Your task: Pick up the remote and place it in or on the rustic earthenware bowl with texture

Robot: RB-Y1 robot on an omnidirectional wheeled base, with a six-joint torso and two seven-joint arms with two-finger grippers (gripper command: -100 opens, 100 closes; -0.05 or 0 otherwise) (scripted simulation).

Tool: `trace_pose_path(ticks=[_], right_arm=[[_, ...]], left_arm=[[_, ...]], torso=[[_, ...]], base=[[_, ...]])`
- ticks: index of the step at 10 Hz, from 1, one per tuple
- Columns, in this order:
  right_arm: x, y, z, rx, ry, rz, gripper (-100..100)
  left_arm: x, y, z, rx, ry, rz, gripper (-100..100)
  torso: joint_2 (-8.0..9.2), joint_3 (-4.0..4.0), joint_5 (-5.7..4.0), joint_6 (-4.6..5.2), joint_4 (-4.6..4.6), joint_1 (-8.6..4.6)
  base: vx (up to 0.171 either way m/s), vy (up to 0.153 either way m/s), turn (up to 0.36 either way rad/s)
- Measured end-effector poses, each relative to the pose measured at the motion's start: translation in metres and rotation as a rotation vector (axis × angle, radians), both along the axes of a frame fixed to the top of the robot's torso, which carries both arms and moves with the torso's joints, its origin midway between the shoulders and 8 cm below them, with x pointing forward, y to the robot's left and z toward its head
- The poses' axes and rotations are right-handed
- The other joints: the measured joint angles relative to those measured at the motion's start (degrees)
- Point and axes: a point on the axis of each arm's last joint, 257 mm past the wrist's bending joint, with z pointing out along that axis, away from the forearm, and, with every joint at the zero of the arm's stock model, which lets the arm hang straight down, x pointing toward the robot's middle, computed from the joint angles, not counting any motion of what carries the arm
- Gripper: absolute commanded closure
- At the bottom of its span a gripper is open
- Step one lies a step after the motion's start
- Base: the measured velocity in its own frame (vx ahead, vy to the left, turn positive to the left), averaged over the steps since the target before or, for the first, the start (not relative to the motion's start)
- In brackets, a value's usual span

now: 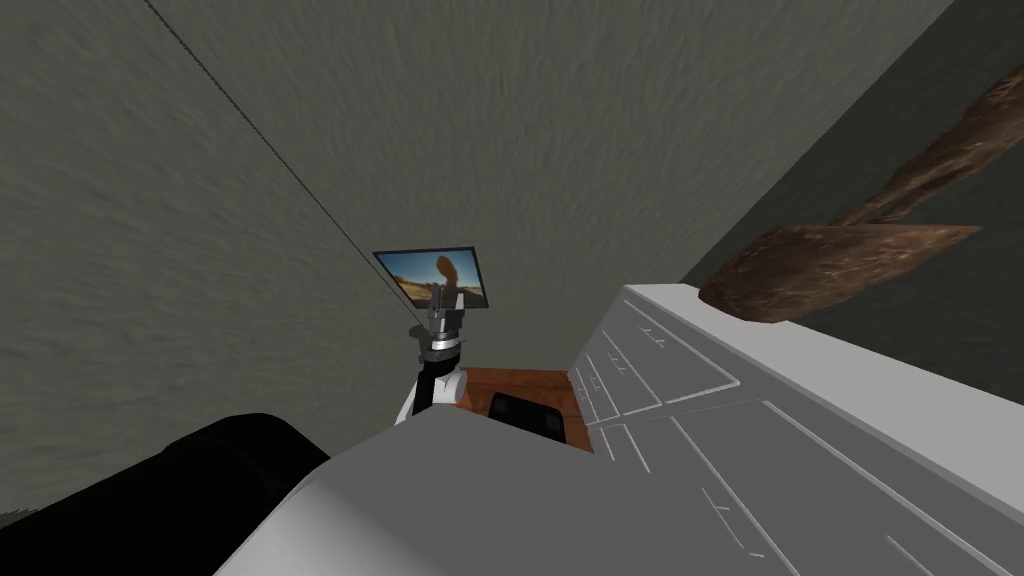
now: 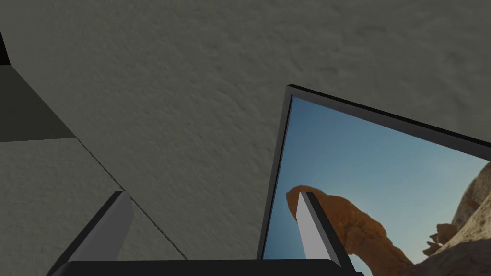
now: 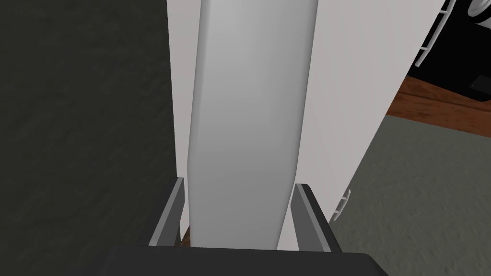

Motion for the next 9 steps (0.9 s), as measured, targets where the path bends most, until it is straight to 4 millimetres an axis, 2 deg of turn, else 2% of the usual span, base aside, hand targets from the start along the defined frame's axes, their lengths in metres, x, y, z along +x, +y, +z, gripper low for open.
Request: trace_pose_path(ticks=[3, 4, 9], right_arm=[[-0.006, 0.013, 0.004, 0.028, 0.028, 0.014, 100], [-0.010, 0.019, 0.000, 0.047, 0.045, 0.020, 100], [-0.022, 0.039, -0.010, 0.137, 0.114, 0.033, 100]], left_arm=[[0.000, 0.000, 0.000, 0.000, 0.000, 0.000, 0], [0.000, 0.000, 0.000, 0.000, 0.000, 0.000, 0], [0.000, 0.000, 0.000, 0.000, 0.000, 0.000, 0]], torso=[[-0.06, -0.04, -0.18, 0.02, -0.03, -0.38], [-0.16, -0.11, -0.22, 0.02, -0.07, -0.43], [-0.56, -0.34, -0.21, 0.04, -0.17, -0.17]], base=[[-0.154, -0.166, -0.032], [-0.113, -0.119, -0.033], [-0.063, -0.083, -0.058]])
